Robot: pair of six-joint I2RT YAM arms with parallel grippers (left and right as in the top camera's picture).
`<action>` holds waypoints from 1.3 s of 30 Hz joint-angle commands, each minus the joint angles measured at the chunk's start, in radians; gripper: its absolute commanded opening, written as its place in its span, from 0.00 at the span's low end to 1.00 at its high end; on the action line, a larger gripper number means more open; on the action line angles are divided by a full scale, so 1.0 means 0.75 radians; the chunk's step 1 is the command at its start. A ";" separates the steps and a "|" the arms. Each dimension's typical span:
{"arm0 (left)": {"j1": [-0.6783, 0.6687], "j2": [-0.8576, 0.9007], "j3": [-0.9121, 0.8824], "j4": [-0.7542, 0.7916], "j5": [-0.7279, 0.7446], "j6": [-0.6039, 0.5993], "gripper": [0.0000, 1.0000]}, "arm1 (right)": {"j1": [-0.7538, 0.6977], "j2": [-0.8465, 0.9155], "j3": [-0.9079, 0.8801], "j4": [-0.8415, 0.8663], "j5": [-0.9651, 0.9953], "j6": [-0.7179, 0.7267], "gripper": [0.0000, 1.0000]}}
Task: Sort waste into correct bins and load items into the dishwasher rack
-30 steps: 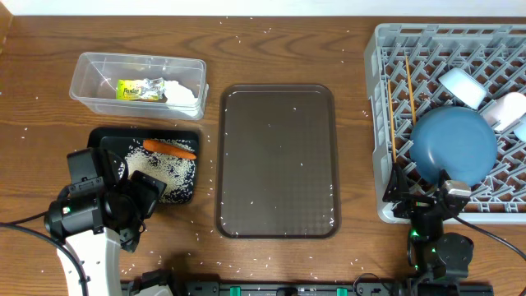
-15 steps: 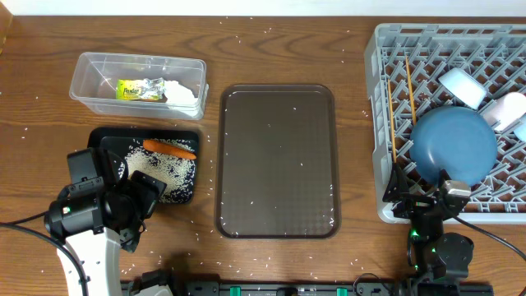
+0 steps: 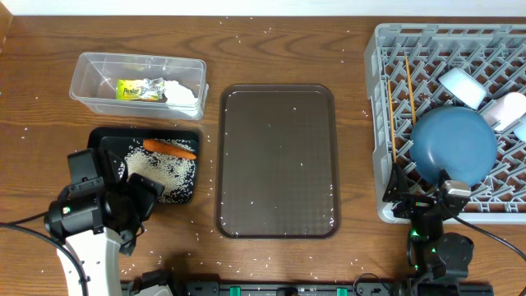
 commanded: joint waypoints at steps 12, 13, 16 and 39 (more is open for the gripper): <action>-0.258 -0.317 -0.322 0.835 0.230 0.445 0.98 | -0.022 -0.010 -0.002 -0.006 0.006 -0.022 0.99; -0.280 -0.358 -0.377 0.921 0.233 0.445 0.98 | -0.022 -0.010 -0.002 -0.006 0.006 -0.022 0.99; -0.322 -0.471 -0.531 1.111 0.235 0.445 0.98 | -0.022 -0.010 -0.002 -0.006 0.006 -0.022 0.99; -0.360 -1.063 -1.192 1.859 0.204 0.566 0.98 | -0.022 -0.010 -0.002 -0.006 0.006 -0.022 0.99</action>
